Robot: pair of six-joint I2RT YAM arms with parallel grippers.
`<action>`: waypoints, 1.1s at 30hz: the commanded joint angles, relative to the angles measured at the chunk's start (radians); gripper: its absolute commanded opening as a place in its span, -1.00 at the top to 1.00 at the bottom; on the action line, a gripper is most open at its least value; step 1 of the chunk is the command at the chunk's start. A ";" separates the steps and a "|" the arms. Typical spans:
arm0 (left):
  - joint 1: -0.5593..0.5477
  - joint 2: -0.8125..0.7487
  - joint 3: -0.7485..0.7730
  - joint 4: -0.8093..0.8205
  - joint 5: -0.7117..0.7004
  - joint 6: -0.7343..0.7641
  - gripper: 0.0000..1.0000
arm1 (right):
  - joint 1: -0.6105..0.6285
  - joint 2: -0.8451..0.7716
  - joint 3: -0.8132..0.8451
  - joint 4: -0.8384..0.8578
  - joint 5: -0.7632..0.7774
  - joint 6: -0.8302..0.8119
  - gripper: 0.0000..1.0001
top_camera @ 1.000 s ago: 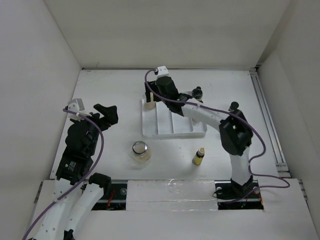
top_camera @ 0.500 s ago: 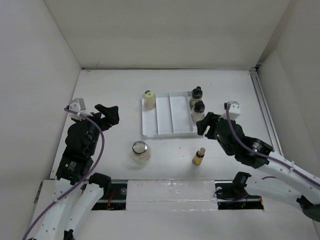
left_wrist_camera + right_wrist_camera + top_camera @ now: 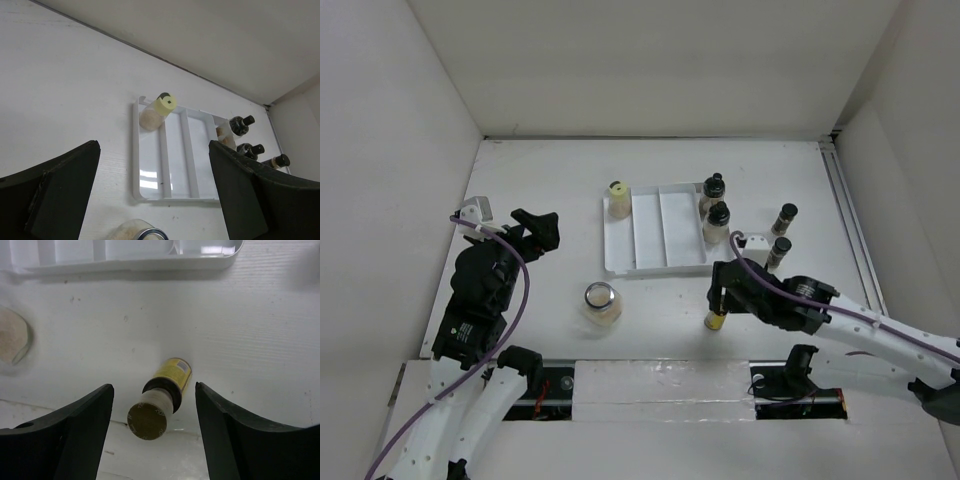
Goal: Organize the condiment bottles
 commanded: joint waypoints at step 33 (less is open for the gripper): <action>0.005 0.004 -0.003 0.054 0.021 0.013 -0.72 | -0.101 0.770 0.721 0.672 -0.183 -0.601 0.56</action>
